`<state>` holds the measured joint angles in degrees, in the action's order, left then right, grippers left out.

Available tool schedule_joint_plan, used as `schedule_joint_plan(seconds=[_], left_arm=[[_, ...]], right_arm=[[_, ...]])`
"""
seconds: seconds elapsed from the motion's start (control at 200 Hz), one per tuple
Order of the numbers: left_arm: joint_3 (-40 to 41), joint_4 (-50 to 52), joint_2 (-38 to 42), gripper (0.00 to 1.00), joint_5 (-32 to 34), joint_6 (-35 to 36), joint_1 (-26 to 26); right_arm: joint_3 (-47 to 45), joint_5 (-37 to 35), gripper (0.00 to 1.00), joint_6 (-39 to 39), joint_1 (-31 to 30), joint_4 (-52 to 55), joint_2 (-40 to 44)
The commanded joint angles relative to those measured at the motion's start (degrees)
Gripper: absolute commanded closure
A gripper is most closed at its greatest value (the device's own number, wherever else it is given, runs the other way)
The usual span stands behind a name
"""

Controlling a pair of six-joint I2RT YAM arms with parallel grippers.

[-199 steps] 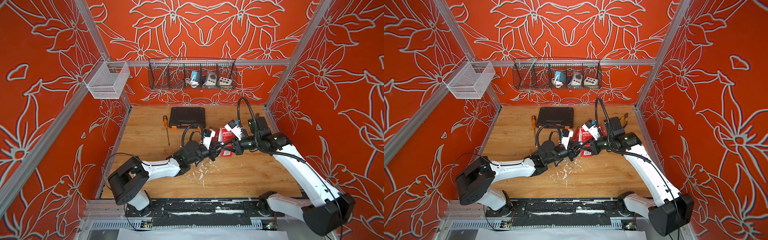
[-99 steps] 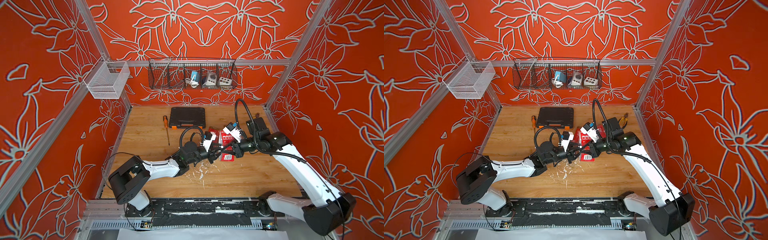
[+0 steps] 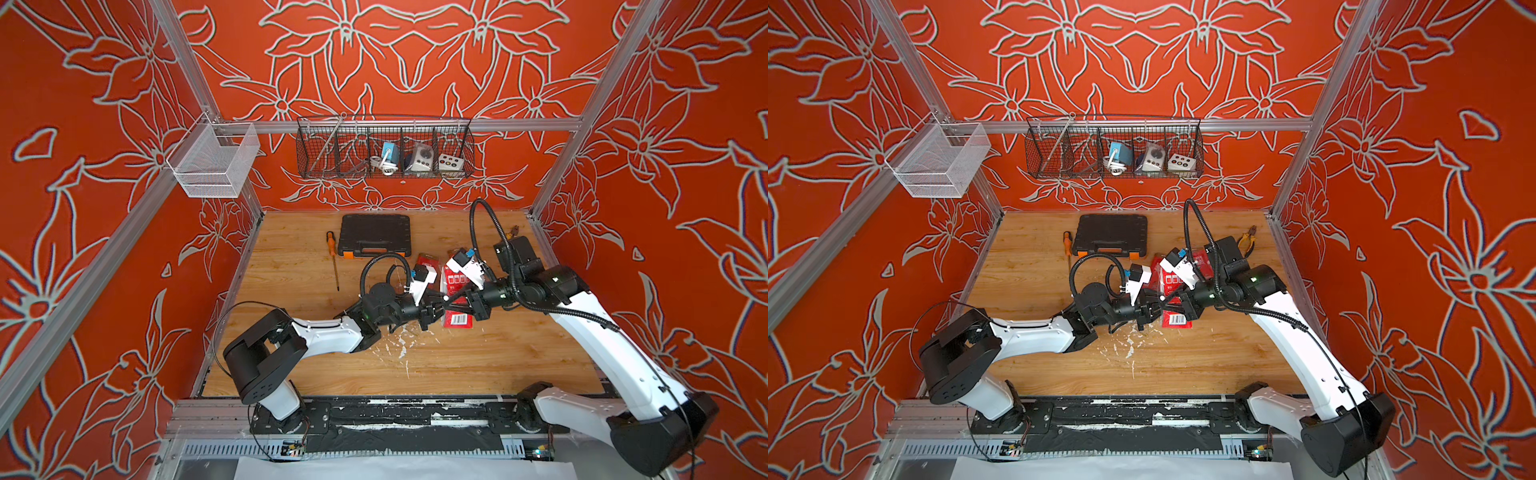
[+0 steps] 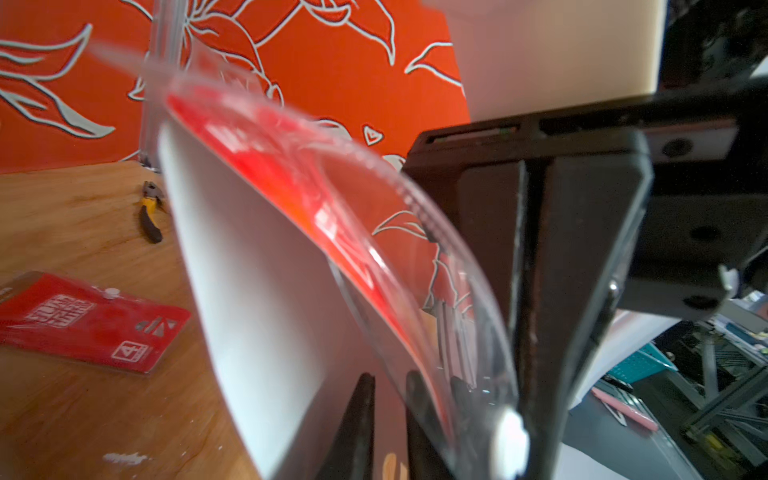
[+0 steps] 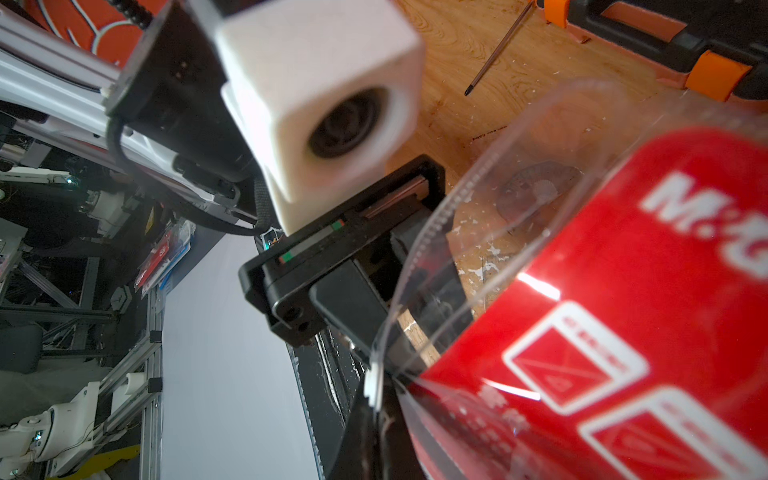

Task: Open the ruler set and take out the ruler
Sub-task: Take out the ruler from the ruler set bag.

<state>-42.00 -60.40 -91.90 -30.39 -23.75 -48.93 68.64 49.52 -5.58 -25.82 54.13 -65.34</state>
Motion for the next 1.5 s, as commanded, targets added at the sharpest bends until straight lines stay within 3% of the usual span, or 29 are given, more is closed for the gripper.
schedule_joint_plan(seconds=[0.0, 0.23, 0.716, 1.106, 1.346, 1.496], left_arm=[[-3.26, -9.26, -1.51, 0.82, -7.06, -5.39, -0.73], [-5.29, -7.87, -1.76, 0.73, -7.45, -9.01, -0.78], [-3.39, -13.73, -0.98, 0.66, -7.79, -11.5, -0.29], [-2.49, -13.07, 1.75, 0.79, -5.95, -9.25, -0.38], [-1.5, -12.38, 1.96, 1.0, -4.89, -8.46, -0.38], [-0.7, -10.22, 2.62, 1.0, -3.4, -6.99, -0.42]], right_arm=[[1.35, -1.68, 1.0, -3.45, -0.94, 0.64, 0.23], [1.49, -1.89, 1.0, -5.05, -1.85, 1.31, 0.52], [0.76, 1.33, 1.0, -4.45, -3.05, -1.71, 0.3], [-0.17, 1.56, 1.0, -3.14, -4.81, -4.9, -1.33], [-0.72, 0.72, 1.0, -2.83, -4.81, -5.58, 0.36], [-1.01, -2.98, 1.0, -2.34, -4.78, -5.41, 1.42]])
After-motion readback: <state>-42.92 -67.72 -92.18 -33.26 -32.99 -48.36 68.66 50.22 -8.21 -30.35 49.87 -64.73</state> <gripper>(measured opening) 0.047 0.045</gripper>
